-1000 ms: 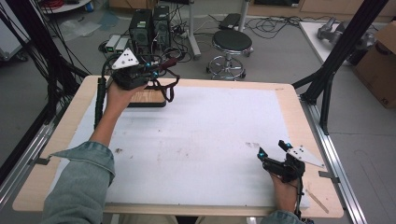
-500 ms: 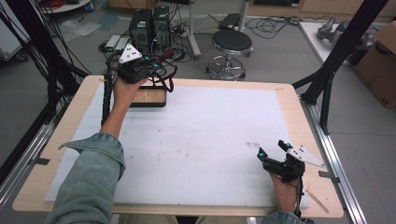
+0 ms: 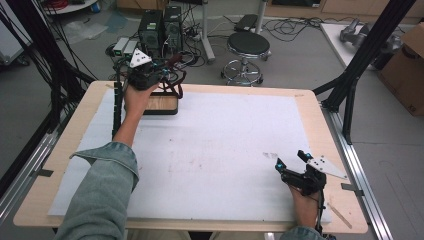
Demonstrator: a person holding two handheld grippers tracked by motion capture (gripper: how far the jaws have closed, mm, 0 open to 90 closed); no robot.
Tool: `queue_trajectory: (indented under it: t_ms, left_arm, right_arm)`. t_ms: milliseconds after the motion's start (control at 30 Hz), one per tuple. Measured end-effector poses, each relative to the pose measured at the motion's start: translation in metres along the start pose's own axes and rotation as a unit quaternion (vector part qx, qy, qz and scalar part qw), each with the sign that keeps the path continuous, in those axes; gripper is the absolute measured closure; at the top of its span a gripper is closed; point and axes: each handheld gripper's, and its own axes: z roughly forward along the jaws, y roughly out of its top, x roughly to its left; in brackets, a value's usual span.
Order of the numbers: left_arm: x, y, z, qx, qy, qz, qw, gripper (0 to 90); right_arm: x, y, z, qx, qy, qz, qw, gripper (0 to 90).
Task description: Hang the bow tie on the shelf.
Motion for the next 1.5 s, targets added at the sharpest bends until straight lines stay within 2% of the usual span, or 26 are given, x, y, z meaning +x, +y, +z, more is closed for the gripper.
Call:
queue_trajectory:
  t_ms: [167,367,900,1500]
  left_arm:
    - [0.001,-0.006,0.003,0.005,0.013,-0.005,0.9999,76.1]
    - [0.002,-0.011,0.004,-0.001,0.012,-0.013,0.9998,76.0]
    - [-0.001,-0.016,0.005,-0.001,0.022,-0.015,0.9996,74.8]
    - [-0.004,-0.027,0.008,0.013,0.032,-0.019,0.9992,72.9]
  right_arm:
    - [0.0,0.0,0.0,0.0,0.001,0.001,1.0,11.9]
    - [0.0,0.0,0.0,-0.001,0.001,0.0,1.0,11.9]
    - [0.0,0.0,0.0,0.0,0.001,0.0,1.0,11.9]
    - [0.0,0.0,0.001,-0.001,0.002,-0.001,1.0,11.9]
